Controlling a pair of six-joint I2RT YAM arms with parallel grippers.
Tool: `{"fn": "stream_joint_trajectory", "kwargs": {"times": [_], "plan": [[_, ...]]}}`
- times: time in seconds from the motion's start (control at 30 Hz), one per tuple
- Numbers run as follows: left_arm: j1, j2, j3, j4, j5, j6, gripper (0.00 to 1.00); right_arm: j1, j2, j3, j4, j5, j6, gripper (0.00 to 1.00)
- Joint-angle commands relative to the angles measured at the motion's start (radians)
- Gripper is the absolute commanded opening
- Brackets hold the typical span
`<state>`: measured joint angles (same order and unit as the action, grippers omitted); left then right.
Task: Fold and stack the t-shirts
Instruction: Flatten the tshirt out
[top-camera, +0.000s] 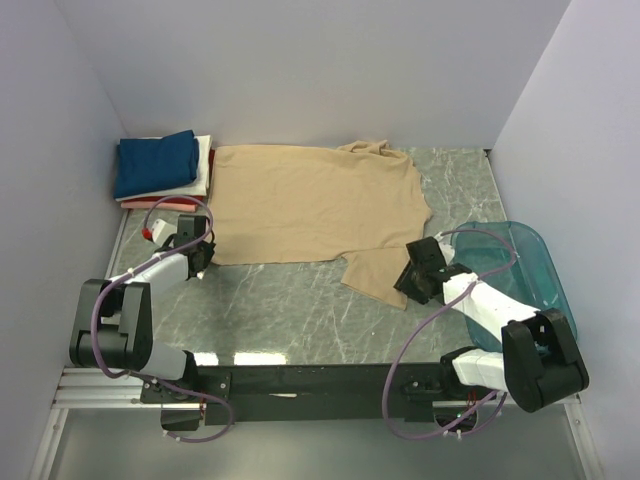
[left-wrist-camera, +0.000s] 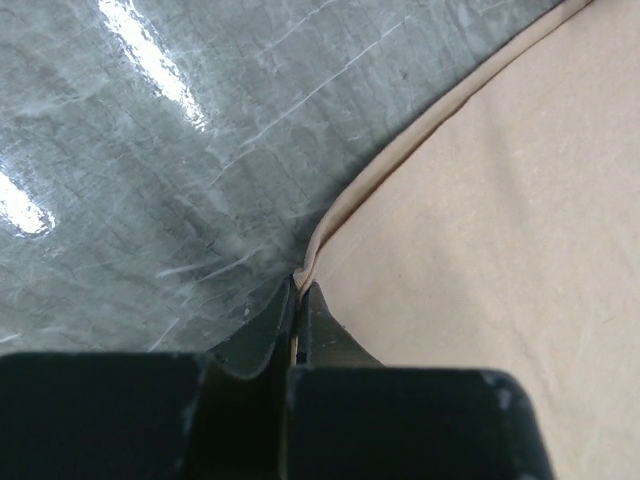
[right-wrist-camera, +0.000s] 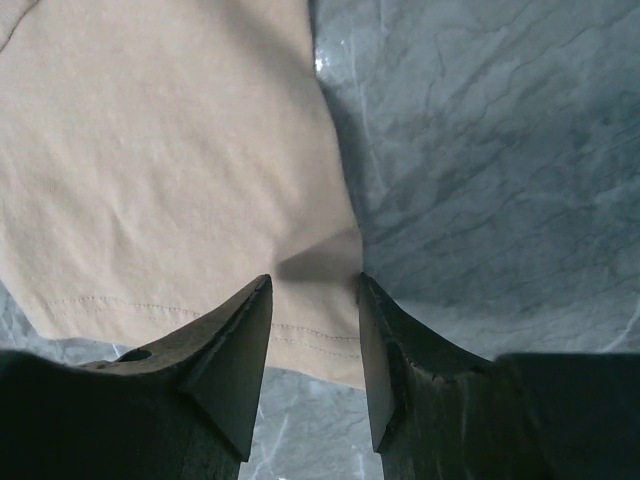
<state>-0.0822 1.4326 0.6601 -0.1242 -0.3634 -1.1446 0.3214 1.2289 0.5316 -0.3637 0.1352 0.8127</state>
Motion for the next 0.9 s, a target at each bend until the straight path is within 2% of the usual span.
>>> {"fn": "stream_joint_trajectory", "kwargs": {"times": [0.0,0.23,0.3,0.47,0.5,0.57,0.6,0.63,0.77,0.87], "plan": [[-0.004,-0.032,-0.008,0.017,0.007,0.017,0.01,0.033,0.020,-0.013,-0.067,0.029,0.057,0.47],[-0.004,-0.061,-0.030,0.020,-0.002,0.023,0.01,0.050,-0.014,-0.036,-0.090,0.015,0.063,0.47],[-0.004,-0.061,-0.031,0.020,-0.003,0.023,0.01,0.051,-0.005,-0.038,-0.075,0.006,0.051,0.44],[-0.004,-0.061,-0.031,0.015,-0.003,0.028,0.01,0.051,0.053,-0.009,-0.047,-0.016,0.022,0.31],[-0.004,-0.061,-0.031,0.015,-0.003,0.029,0.01,0.051,0.064,0.001,-0.047,-0.014,0.013,0.23],[-0.004,-0.072,-0.036,0.008,-0.008,0.031,0.01,0.051,0.066,0.007,-0.046,-0.019,0.005,0.15],[-0.004,-0.077,-0.039,0.008,-0.011,0.034,0.01,0.050,0.058,0.013,-0.046,-0.022,0.000,0.05],[-0.004,-0.080,-0.045,0.005,-0.014,0.032,0.01,0.050,0.054,0.014,-0.050,-0.023,-0.001,0.00],[-0.004,-0.116,-0.057,-0.014,-0.025,0.036,0.01,0.051,-0.012,0.021,-0.102,-0.037,-0.004,0.00],[-0.004,-0.149,-0.068,-0.031,-0.031,0.036,0.01,0.050,-0.176,0.011,-0.170,-0.028,-0.001,0.00]]}}
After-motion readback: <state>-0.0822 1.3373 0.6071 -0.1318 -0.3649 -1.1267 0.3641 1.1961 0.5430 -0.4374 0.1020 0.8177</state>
